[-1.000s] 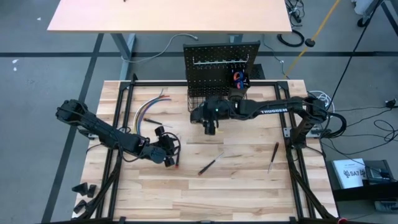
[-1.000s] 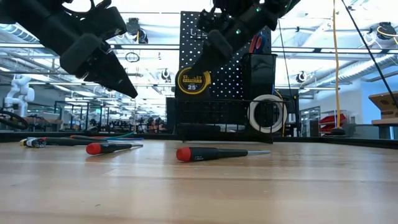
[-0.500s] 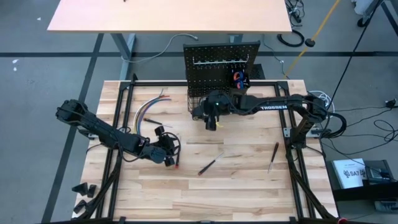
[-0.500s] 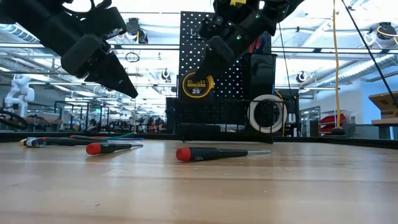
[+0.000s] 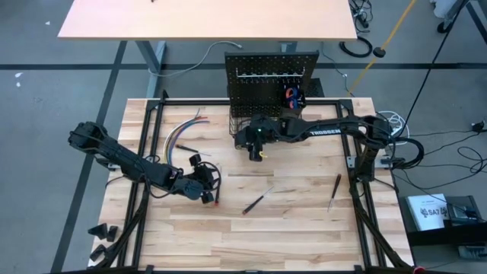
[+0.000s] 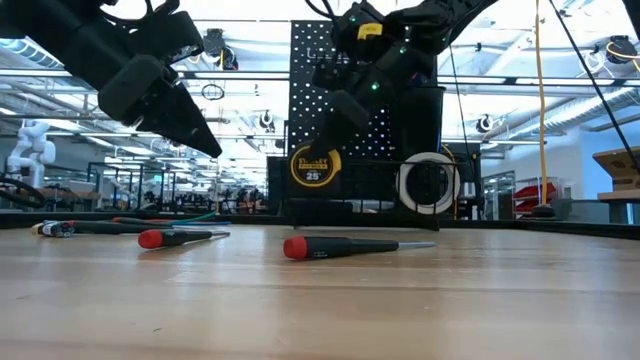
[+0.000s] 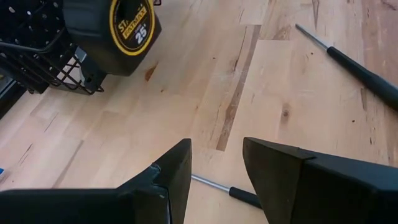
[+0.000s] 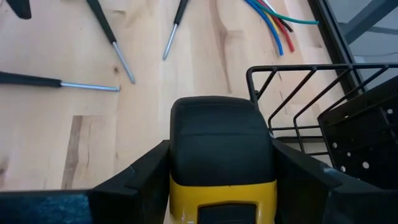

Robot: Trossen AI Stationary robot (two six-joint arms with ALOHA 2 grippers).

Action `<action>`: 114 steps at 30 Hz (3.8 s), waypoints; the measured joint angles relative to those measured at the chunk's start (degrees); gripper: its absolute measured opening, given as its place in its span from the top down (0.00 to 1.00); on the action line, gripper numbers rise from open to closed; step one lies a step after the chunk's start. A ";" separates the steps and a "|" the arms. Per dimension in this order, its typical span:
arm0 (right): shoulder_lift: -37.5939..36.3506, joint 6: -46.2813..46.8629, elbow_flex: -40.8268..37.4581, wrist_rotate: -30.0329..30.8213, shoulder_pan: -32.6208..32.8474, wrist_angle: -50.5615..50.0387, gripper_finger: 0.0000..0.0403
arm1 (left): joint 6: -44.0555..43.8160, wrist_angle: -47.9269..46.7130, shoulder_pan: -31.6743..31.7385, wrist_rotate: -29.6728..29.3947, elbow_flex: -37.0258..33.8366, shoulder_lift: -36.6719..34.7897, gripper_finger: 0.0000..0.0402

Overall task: Hang tools onto peg board
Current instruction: Hang the yellow tape measure on the pegboard, then hang the black screwdriver on the pegboard

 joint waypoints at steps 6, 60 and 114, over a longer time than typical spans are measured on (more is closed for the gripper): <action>-0.12 0.49 0.02 -0.21 -0.04 -0.09 0.45 | 0.09 0.00 0.00 0.00 0.00 -0.01 0.62; -12.96 50.88 -0.18 -4.41 49.54 -56.37 0.06 | -1.65 -6.68 -8.70 4.41 13.88 0.01 0.62; -23.84 125.52 -38.54 3.25 50.22 -41.04 0.56 | -25.03 -20.48 -6.32 8.57 13.53 0.01 0.62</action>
